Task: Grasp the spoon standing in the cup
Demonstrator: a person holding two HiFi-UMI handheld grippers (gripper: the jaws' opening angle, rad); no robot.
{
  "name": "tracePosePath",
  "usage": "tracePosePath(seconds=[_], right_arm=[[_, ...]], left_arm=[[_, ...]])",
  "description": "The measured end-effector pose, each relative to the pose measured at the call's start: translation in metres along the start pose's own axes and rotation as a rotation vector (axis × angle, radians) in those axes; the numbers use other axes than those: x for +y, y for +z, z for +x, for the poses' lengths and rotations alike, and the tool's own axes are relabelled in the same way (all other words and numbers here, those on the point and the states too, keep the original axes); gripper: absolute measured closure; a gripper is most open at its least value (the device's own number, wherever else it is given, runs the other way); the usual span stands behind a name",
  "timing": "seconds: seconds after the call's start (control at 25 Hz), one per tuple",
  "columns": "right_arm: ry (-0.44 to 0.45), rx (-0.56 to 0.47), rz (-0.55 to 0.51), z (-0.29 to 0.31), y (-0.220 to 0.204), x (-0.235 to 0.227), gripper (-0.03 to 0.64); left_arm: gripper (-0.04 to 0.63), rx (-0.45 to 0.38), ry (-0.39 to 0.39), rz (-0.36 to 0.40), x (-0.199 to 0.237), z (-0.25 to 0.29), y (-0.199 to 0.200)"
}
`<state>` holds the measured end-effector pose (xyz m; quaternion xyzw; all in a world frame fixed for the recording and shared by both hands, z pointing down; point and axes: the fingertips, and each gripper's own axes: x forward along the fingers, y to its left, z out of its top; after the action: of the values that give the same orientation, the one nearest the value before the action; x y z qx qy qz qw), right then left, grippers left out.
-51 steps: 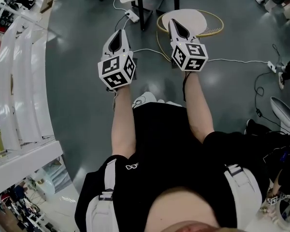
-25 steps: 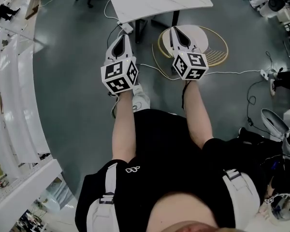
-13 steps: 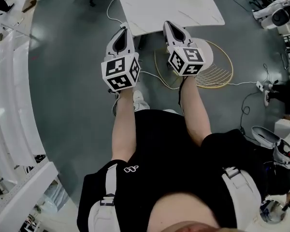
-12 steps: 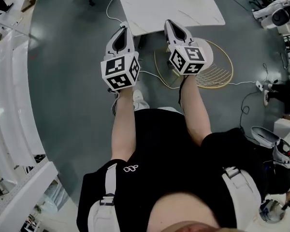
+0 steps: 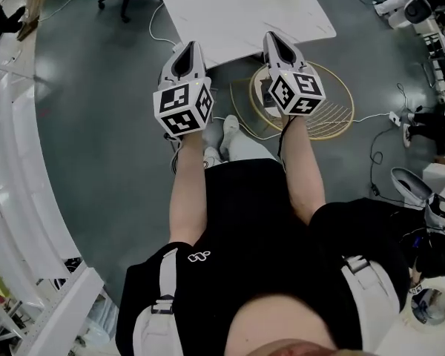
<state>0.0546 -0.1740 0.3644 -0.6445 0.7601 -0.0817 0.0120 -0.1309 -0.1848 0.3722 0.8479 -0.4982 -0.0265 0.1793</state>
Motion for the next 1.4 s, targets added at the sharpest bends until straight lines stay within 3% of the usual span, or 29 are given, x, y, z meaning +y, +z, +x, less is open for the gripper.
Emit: tracePosePath(seconds=[0.24,0.64,0.96,1.4], right_arm=[[-0.062,-0.059,0.027,0.012,0.014,-0.039,0.614],[-0.025,-0.119,0.092,0.099,0.025,-0.063,0.614],[-0.035,-0.053,0.168,0.179,0.001,-0.106,0.614],[0.029,0.029,0.102,0.278,-0.022,-0.146,0.614]], left_arm=[[0.58,-0.007,-0.06,0.054,-0.013,0.038,0.008],[0.58,-0.025,-0.093,0.142,-0.006,0.126,0.045],[0.58,0.043,-0.049,0.146,0.015,0.208,0.037],[0.58,0.128,-0.056,0.128,0.031,0.322,0.007]])
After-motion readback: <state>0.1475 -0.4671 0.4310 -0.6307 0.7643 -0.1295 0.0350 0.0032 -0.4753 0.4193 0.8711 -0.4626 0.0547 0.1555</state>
